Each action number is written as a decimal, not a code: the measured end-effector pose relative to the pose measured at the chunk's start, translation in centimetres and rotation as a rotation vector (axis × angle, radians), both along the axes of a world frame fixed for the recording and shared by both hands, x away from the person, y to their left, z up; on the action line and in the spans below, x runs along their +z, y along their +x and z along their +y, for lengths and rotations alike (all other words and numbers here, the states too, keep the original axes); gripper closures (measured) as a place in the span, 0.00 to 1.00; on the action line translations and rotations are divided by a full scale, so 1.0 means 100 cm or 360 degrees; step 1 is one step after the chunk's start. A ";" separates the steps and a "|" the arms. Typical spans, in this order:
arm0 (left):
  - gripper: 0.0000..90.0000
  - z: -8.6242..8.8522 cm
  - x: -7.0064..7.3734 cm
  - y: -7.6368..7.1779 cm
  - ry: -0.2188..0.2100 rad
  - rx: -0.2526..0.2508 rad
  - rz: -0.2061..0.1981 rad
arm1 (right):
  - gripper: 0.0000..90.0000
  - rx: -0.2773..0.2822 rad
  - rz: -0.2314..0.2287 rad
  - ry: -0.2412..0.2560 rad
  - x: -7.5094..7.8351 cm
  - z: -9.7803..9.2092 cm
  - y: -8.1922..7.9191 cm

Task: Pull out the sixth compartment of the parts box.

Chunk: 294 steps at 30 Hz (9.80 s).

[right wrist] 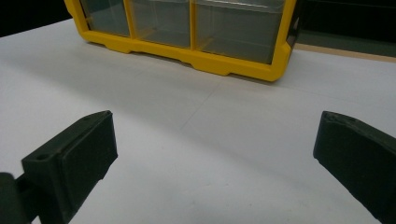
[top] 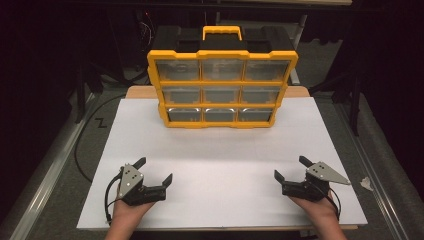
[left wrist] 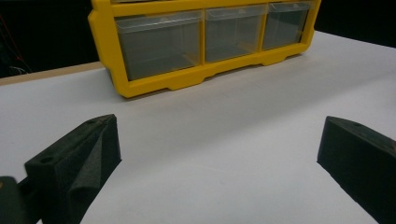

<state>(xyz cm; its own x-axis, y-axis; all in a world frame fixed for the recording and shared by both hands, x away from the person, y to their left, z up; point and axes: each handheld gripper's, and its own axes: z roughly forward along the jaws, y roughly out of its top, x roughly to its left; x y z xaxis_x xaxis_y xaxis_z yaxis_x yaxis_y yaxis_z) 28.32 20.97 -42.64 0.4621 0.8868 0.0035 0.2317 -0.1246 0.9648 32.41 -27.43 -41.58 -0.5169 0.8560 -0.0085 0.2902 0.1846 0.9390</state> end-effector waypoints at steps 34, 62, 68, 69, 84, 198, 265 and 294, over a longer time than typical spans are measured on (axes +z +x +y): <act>0.01 0.000 -0.002 0.003 0.0006 -0.0018 0.0010 | 0.01 -0.0014 -0.0044 -0.0112 -0.006 0.020 0.019; 0.01 -0.001 -0.003 0.005 -0.0001 -0.0010 0.0024 | 0.01 -0.0142 0.0009 -0.0133 -0.007 0.030 0.079; 0.01 -0.001 -0.004 0.006 0.0001 -0.0009 0.0025 | 0.01 -0.0147 0.0010 -0.0175 -0.008 0.037 0.093; 0.01 0.000 -0.004 0.006 0.0005 -0.0008 0.0028 | 0.01 -0.0150 0.0003 -0.0177 -0.008 0.037 0.094; 0.01 0.000 -0.004 0.006 -0.0004 0.0003 0.0025 | 0.01 -0.0147 -0.0055 -0.0348 -0.003 0.042 0.091; 0.02 -0.006 -0.005 0.008 0.0056 -0.0054 0.0031 | 0.04 0.0027 -0.0832 -0.2109 -0.007 0.101 0.048; 0.02 -0.008 -0.008 0.016 0.0027 -0.0087 0.0035 | 0.86 -0.0254 -0.1160 -0.2275 0.071 0.135 0.152; 0.02 -0.007 -0.007 0.016 0.0006 -0.0079 0.0022 | 0.90 -0.0245 -0.1178 -0.2300 0.074 0.135 0.138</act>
